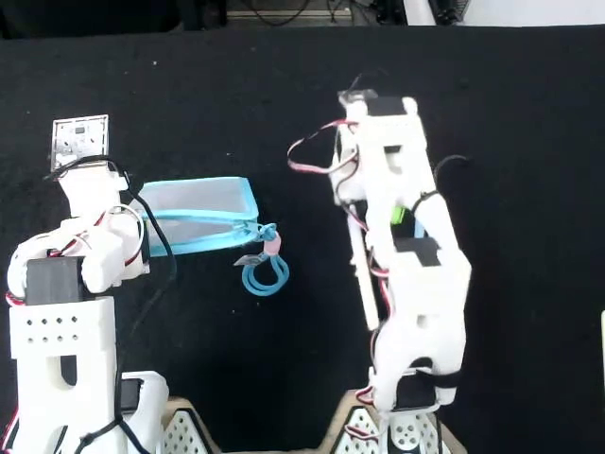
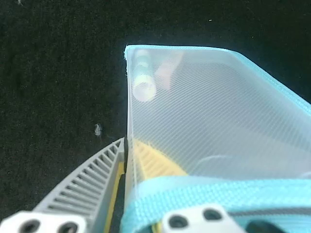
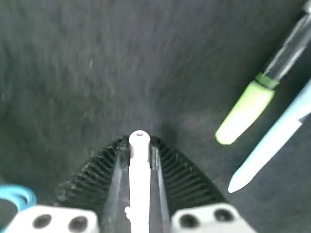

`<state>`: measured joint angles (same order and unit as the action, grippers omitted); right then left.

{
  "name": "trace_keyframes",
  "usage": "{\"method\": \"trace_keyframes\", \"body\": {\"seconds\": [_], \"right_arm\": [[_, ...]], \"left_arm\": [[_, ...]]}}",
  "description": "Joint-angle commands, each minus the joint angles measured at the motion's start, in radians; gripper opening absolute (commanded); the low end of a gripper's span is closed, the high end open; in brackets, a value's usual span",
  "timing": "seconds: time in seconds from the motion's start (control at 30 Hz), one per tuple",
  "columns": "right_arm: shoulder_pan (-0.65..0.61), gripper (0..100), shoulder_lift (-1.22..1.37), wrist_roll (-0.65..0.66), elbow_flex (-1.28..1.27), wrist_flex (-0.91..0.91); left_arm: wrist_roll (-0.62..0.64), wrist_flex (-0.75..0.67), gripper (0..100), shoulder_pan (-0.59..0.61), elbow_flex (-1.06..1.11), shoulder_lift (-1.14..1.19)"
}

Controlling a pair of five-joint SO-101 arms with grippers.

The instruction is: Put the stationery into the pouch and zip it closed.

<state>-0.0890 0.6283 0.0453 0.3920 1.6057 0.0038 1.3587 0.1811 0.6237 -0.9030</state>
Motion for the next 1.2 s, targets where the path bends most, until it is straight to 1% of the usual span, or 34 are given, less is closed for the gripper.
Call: {"method": "trace_keyframes", "body": {"seconds": [0.0, 0.1, 0.17, 0.23, 0.3, 0.4, 0.47, 0.67, 0.83, 1.03, 1.13, 1.17], "right_arm": [[-0.043, 1.1, -0.251, 0.072, -0.352, -0.199], [-0.043, 1.1, -0.409, 0.098, -0.605, -0.370], [-0.040, 1.2, -0.498, 0.127, -0.736, -0.446], [-0.040, 1.8, -0.565, 0.160, -0.831, -0.483], [-0.041, 4.6, -0.599, 0.186, -0.869, -0.480], [-0.043, 12.6, -0.591, 0.199, -0.872, -0.450], [-0.044, 15.5, -0.576, 0.196, -0.868, -0.450], [-0.044, 11.4, -0.496, 0.192, -0.788, -0.440], [-0.046, 11.3, -0.414, 0.192, -0.731, -0.393], [-0.044, 10.3, -0.317, 0.192, -0.699, -0.400], [-0.046, 0.4, -0.337, 0.192, -0.693, -0.393], [-0.046, 2.2, -0.367, 0.192, -0.697, -0.384]], "left_arm": [[0.011, -0.008, 3, 0.012, -0.004, 0.000], [0.011, -0.008, 3, 0.012, -0.004, 0.000], [0.011, -0.008, 3, 0.012, -0.004, 0.000], [0.011, -0.008, 3, 0.012, -0.005, 0.000], [0.011, -0.008, 3, 0.012, -0.005, 0.000], [0.011, -0.008, 3, 0.012, -0.005, 0.000], [0.011, -0.008, 3, 0.012, -0.005, 0.000], [0.011, -0.008, 3, 0.012, -0.005, 0.000], [0.011, -0.008, 3, 0.012, -0.005, 0.000], [0.011, -0.008, 3, 0.012, -0.005, 0.000], [0.011, -0.008, 3, 0.012, -0.005, 0.000], [0.011, -0.008, 3, 0.012, -0.005, 0.000]]}}
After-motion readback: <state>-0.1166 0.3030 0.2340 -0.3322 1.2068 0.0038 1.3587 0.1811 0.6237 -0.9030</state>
